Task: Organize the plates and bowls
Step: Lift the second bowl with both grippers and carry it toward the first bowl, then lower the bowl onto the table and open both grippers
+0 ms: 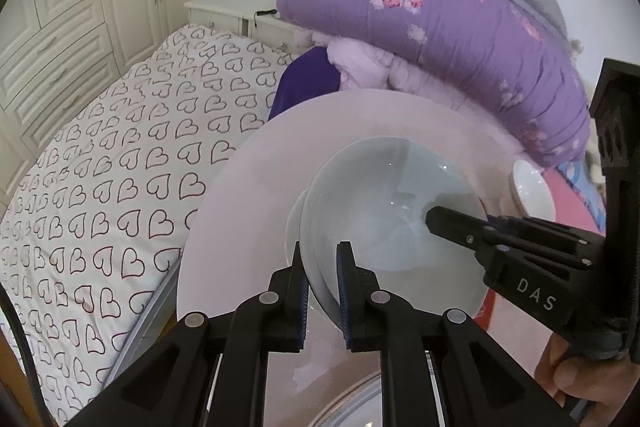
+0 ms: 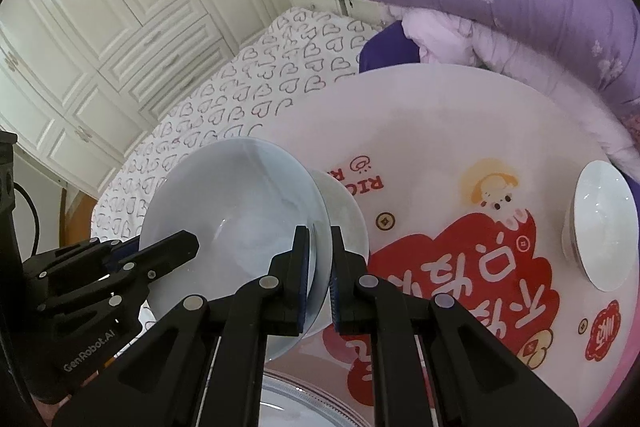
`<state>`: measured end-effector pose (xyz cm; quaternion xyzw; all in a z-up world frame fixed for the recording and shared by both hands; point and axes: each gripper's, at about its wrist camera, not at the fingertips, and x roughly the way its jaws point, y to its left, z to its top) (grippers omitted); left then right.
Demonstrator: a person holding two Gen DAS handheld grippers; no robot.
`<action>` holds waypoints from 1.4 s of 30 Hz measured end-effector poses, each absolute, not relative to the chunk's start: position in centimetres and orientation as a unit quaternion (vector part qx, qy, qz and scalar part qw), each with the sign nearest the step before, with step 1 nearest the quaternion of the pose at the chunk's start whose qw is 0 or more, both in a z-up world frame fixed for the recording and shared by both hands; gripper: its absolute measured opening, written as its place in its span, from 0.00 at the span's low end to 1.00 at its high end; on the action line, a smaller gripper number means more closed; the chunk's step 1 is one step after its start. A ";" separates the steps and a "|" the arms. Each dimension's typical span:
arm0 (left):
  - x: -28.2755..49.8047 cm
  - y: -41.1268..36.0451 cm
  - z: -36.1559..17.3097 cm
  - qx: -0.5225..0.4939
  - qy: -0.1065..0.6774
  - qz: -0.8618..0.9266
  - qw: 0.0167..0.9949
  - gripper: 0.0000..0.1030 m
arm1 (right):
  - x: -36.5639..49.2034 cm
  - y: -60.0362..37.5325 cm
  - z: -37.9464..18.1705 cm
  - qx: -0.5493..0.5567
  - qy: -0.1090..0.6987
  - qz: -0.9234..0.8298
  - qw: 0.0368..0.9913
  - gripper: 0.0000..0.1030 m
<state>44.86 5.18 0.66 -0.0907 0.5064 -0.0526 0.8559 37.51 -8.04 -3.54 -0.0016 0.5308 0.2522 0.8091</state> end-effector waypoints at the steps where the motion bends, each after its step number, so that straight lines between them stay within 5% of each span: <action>1: 45.3 5.0 0.3 -0.088 0.509 -0.050 0.855 0.09 | 37.6 -8.0 -3.7 -0.003 0.533 0.251 0.808 0.08; 28: 47.5 4.0 -2.8 -0.062 0.511 -0.044 0.856 0.10 | 38.9 -8.2 -6.1 0.008 0.555 0.245 0.795 0.14; 34: 47.4 3.8 -3.0 -0.058 0.510 -0.051 0.857 0.16 | 38.9 -8.1 -6.1 0.025 0.555 0.255 0.791 0.26; 42: 47.7 3.4 -3.3 -0.058 0.513 -0.076 0.853 0.41 | 38.7 -7.5 -5.9 0.053 0.549 0.284 0.785 0.56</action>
